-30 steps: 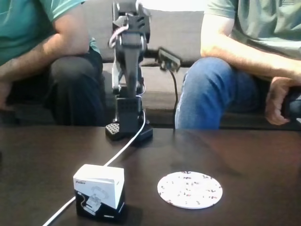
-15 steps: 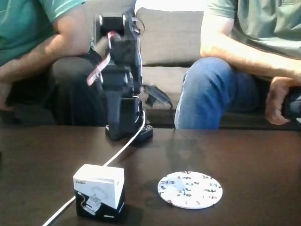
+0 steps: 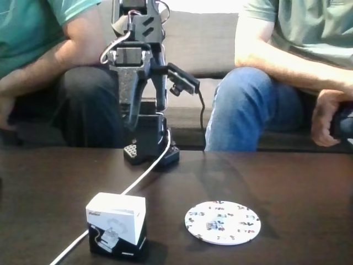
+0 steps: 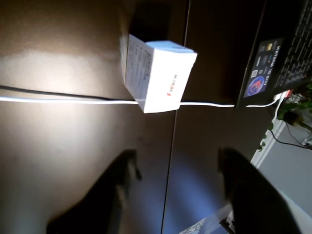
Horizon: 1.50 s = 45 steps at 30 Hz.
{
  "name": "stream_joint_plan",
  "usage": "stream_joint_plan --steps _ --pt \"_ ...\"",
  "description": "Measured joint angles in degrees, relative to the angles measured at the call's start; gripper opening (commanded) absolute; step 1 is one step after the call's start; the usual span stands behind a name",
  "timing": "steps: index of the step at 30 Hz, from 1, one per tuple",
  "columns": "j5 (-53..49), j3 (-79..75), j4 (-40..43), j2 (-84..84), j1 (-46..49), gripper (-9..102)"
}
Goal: Grasp a servo box and put it on the zirlivani.
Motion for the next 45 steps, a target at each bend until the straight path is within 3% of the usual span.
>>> stream_joint_plan --steps 4,9,21,33,45 --pt "-0.53 0.79 -0.44 0.0 1.76 22" --pt "-2.11 5.71 -0.7 0.0 3.43 37" --pt "-2.9 13.62 -9.05 -2.02 3.78 38" --pt "-2.02 -14.68 7.21 -32.52 4.66 39" --pt "-0.35 -35.42 17.31 -36.12 2.72 39"
